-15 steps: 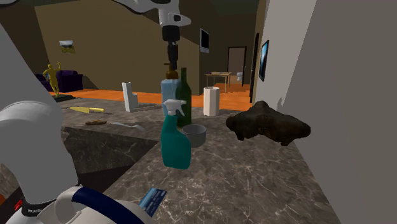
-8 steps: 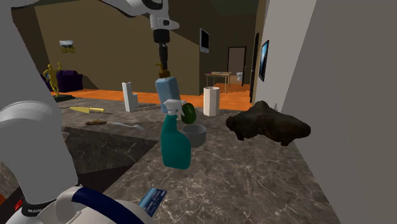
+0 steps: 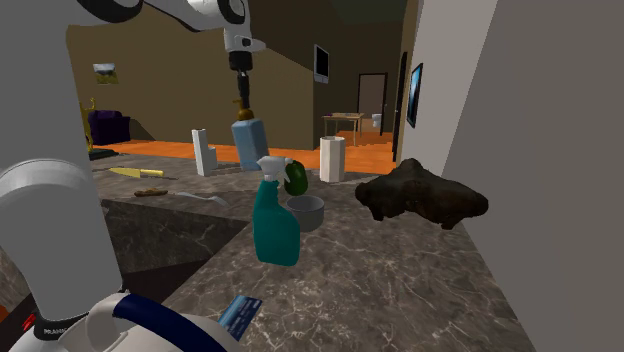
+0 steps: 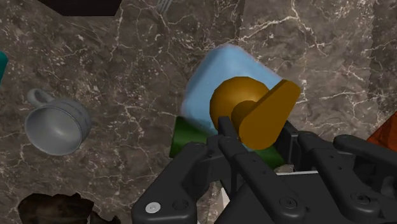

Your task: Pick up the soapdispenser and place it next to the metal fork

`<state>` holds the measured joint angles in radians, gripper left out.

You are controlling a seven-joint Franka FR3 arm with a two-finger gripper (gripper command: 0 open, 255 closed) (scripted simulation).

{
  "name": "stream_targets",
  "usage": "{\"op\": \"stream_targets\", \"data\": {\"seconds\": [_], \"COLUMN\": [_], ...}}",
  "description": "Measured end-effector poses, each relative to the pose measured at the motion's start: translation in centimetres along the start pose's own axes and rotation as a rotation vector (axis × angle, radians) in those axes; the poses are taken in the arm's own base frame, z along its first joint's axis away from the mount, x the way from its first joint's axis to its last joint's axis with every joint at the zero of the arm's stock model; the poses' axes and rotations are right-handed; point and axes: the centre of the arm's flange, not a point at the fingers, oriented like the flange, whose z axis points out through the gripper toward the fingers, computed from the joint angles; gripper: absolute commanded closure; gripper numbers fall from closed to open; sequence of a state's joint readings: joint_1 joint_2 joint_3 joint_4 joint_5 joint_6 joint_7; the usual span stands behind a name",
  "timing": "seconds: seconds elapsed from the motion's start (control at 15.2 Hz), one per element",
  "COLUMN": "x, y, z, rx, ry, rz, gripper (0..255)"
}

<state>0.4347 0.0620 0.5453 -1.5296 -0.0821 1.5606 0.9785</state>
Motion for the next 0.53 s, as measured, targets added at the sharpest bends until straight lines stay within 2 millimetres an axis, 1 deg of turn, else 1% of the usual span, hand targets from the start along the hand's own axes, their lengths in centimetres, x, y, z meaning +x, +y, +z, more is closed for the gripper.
{"op": "stream_targets", "data": {"seconds": [0.2,0.53], "x": [-0.3,-0.4], "y": [-0.7,-0.8], "z": [1.4,4.1], "rx": [0.000,0.000], "ry": [0.000,-0.001], "rz": [0.001,0.002], "gripper": [255,255]}}
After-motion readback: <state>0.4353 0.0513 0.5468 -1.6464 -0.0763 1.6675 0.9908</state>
